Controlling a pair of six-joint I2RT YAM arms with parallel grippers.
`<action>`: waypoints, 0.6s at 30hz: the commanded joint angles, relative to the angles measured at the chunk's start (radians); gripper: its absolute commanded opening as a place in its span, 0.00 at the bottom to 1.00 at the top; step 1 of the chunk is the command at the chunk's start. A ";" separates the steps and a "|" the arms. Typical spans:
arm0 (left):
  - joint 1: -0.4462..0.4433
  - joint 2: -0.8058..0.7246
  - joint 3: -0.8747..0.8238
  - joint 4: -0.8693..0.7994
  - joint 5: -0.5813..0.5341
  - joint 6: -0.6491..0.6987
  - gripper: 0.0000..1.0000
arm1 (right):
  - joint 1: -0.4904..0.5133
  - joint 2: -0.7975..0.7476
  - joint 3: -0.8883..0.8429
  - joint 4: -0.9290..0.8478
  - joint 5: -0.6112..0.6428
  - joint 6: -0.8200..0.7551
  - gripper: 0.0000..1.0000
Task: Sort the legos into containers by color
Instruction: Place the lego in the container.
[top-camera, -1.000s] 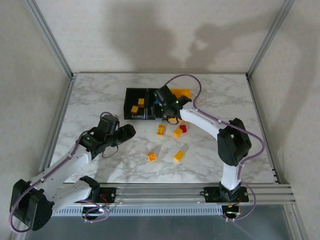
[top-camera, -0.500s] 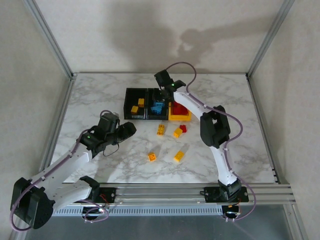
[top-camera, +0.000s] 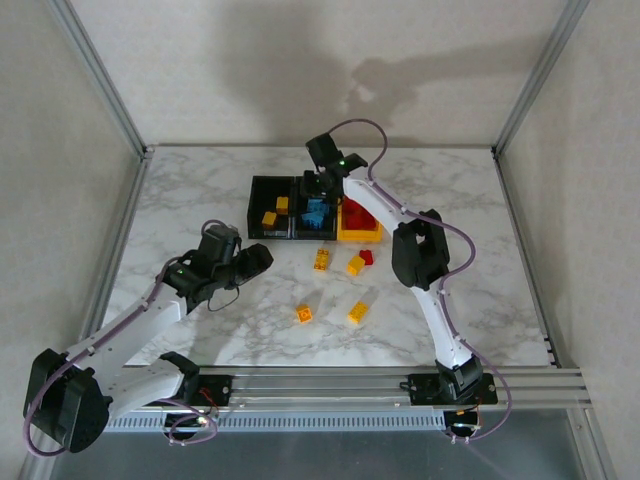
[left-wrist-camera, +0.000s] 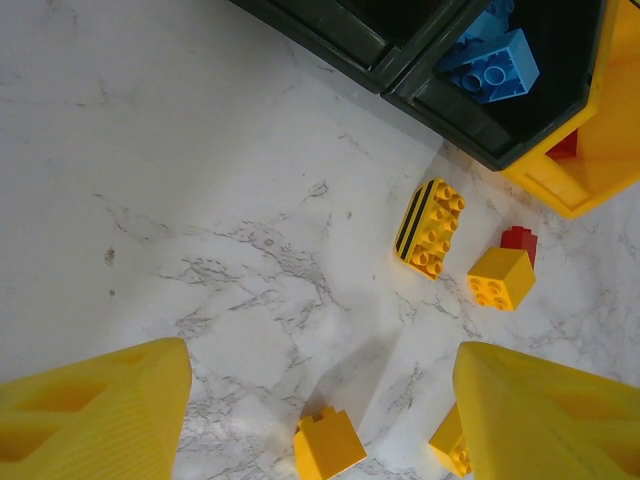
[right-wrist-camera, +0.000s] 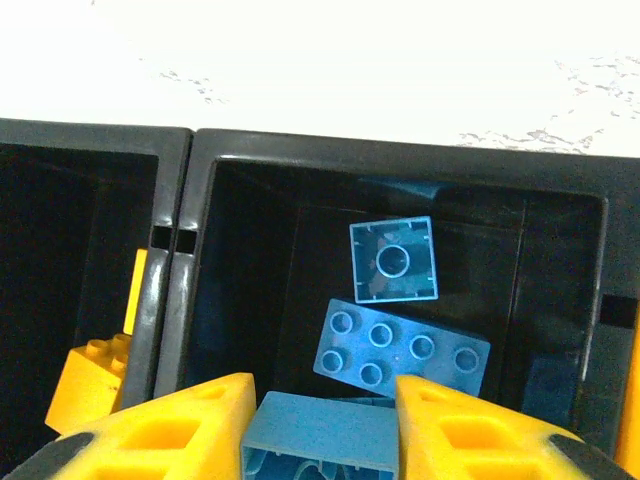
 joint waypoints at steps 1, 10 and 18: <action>0.010 -0.005 0.018 0.006 0.003 -0.002 0.70 | -0.003 0.044 0.037 -0.010 -0.026 0.001 0.38; 0.012 -0.015 0.005 0.002 -0.002 -0.004 0.70 | -0.003 0.068 0.051 0.001 -0.042 0.008 0.40; 0.014 -0.020 0.004 -0.001 -0.010 -0.010 0.70 | -0.003 0.066 0.050 0.016 -0.048 0.020 0.53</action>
